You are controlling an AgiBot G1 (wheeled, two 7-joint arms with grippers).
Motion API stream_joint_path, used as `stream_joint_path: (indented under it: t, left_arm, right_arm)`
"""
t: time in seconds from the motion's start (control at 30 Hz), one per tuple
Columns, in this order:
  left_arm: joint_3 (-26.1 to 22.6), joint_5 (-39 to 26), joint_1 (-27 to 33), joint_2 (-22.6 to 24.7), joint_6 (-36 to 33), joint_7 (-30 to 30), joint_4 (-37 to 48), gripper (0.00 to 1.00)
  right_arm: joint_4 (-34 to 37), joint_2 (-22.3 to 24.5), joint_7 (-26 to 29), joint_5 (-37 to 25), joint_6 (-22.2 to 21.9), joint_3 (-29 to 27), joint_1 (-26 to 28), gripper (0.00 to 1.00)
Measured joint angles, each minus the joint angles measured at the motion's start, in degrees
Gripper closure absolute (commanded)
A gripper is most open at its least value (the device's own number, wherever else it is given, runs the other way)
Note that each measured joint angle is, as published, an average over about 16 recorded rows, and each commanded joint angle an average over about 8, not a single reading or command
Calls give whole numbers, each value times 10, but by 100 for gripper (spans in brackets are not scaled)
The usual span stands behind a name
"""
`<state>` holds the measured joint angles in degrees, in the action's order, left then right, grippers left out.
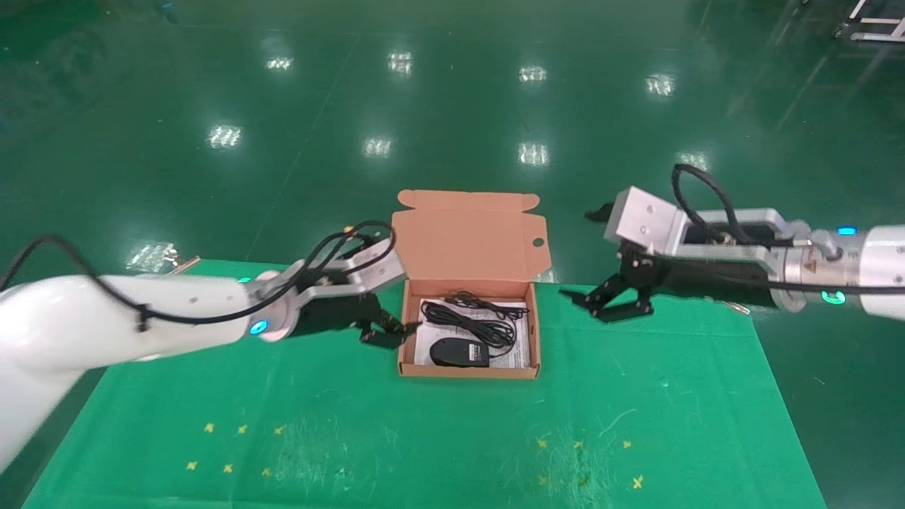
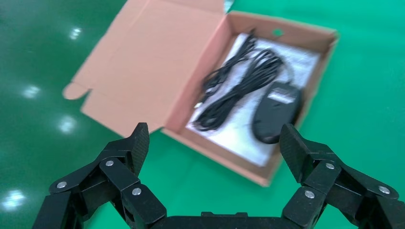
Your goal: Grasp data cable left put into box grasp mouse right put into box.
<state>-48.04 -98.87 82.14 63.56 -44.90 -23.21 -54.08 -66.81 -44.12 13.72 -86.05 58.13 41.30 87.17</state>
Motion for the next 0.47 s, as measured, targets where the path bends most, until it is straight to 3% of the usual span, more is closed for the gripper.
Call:
stream_joint_path:
  t: [0.23,0.47]
  left_arm:
    - [55,99,-36,-49,-71,22,-34,0]
    - [83,148,-53,-74,-106,32,-51,0]
  right_arm:
    - [-11,15,-5,75,47,-43,-43,0]
    - [-17,23,-8,112,70,-64,-65,0]
